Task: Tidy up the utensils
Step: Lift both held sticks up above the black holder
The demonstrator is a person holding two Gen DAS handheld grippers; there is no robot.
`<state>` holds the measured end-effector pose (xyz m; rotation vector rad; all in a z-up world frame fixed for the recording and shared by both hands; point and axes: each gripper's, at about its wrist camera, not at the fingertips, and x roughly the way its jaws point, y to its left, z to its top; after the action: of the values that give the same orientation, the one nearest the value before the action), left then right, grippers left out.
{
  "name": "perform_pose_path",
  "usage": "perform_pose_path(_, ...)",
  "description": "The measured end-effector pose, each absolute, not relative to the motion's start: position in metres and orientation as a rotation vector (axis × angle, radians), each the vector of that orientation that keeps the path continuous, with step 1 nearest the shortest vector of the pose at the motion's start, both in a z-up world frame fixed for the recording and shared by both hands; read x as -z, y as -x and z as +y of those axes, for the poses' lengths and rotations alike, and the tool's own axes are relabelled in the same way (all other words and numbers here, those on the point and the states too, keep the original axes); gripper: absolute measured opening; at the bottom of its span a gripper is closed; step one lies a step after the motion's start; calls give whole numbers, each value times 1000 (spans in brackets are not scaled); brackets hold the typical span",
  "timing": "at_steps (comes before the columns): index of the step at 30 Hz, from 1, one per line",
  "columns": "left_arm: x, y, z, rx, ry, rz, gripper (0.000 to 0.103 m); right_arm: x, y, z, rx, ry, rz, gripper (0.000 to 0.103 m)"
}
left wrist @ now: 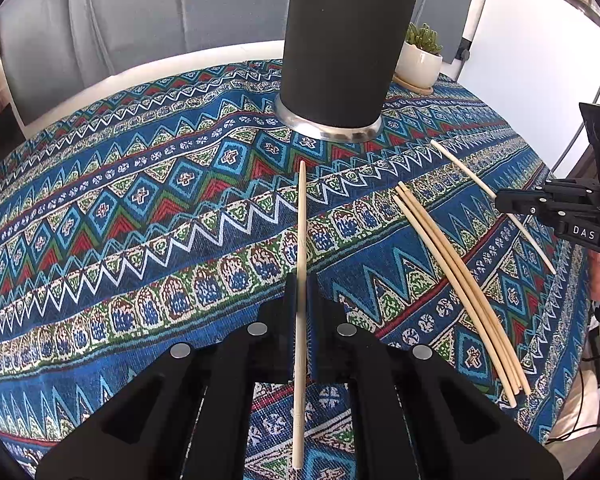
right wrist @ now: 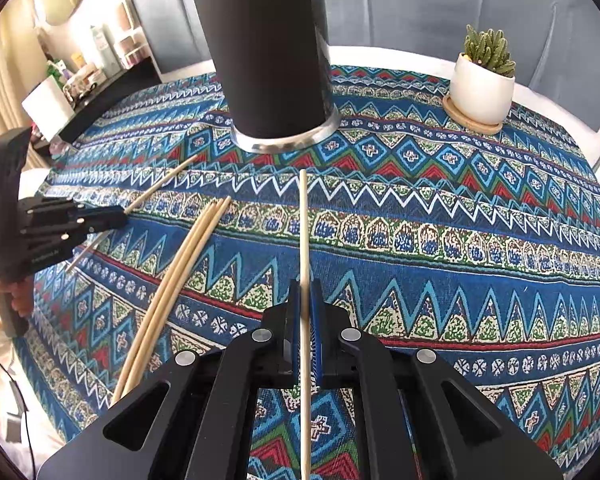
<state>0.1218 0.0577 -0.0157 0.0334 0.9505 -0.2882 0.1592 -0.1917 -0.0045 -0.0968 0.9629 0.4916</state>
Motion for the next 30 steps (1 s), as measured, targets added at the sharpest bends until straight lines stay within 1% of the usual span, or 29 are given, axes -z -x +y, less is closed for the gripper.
perform_pose_path(5, 10, -122, 67, 272, 6, 952, 5, -20, -156, -202, -472, 79, 908, 5)
perform_pose_path(10, -12, -123, 73, 258, 25, 914, 5, -52, -159, -210, -486, 58, 851, 5)
perform_pose_path(16, -57, -129, 80, 221, 52, 854, 5, -90, -166, -213, -517, 52, 770, 5)
perform_pose_path(30, -158, -166, 86, 205, -9, 716, 5, -159, -209, -203, -577, 32, 643, 5)
